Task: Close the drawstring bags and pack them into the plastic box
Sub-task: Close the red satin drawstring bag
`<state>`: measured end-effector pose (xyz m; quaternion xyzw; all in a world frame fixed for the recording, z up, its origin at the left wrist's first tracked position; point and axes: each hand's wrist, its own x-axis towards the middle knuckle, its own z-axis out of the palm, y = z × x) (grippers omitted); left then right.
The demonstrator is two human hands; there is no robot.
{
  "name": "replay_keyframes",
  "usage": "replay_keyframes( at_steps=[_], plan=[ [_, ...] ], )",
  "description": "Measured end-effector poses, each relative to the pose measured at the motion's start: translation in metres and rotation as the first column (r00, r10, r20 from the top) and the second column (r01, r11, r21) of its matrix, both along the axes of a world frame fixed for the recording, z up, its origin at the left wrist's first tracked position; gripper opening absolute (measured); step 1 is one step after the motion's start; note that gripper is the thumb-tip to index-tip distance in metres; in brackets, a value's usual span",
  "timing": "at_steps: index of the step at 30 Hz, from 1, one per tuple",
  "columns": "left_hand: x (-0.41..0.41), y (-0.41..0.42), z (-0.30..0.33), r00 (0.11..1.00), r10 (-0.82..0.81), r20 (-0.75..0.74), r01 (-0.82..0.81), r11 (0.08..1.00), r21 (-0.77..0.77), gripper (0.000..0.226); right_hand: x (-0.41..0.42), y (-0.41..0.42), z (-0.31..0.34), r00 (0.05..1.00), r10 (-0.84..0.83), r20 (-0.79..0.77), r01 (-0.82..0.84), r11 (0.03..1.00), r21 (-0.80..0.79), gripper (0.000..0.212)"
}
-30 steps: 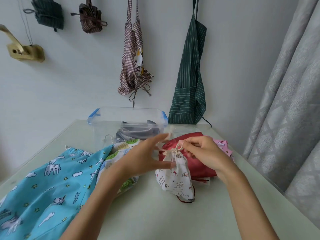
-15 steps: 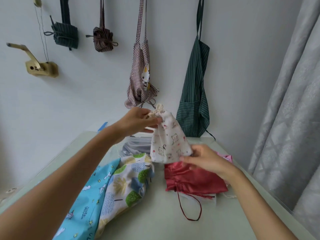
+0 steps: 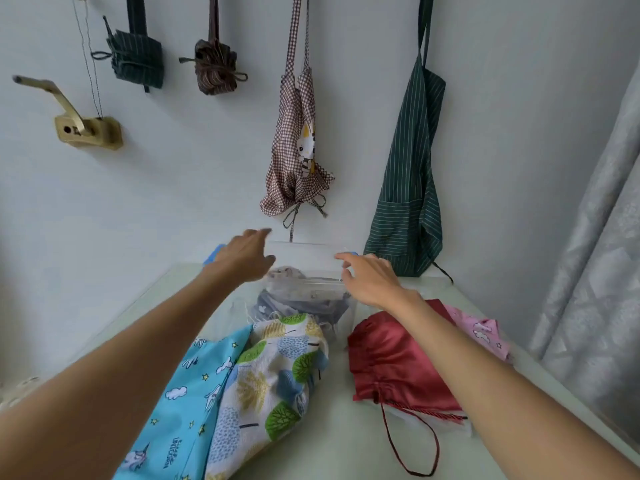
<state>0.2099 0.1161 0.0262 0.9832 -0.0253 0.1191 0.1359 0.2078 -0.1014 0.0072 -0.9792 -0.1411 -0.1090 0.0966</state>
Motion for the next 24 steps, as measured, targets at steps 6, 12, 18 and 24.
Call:
replay_keyframes(
  at_steps=[6, 12, 18, 24],
  plan=[
    [0.004, -0.016, -0.022, 0.956, -0.056, -0.289, 0.103, 0.983, 0.149, 0.051, 0.012, 0.002, -0.011, 0.987, -0.009, -0.158, 0.007, 1.0, -0.013, 0.046],
    [-0.008, -0.028, -0.012, 0.998, 0.021, -0.063, -0.008, 0.978, 0.208, 0.045, -0.009, -0.014, -0.005, 0.994, 0.076, 0.079, -0.082, 0.994, 0.078, 0.036],
    [-0.086, -0.072, -0.025, 0.911, -0.058, 0.409, 0.117, 0.986, -0.12, 0.024, -0.08, -0.049, -0.049, 0.94, -0.087, 0.331, -0.019, 0.952, 0.304, 0.015],
    [-0.113, -0.1, -0.065, 0.973, -0.226, 0.038, 0.229, 0.95, -0.212, 0.025, -0.111, -0.052, -0.113, 0.993, -0.122, -0.004, 0.122, 0.989, 0.078, 0.045]
  ],
)
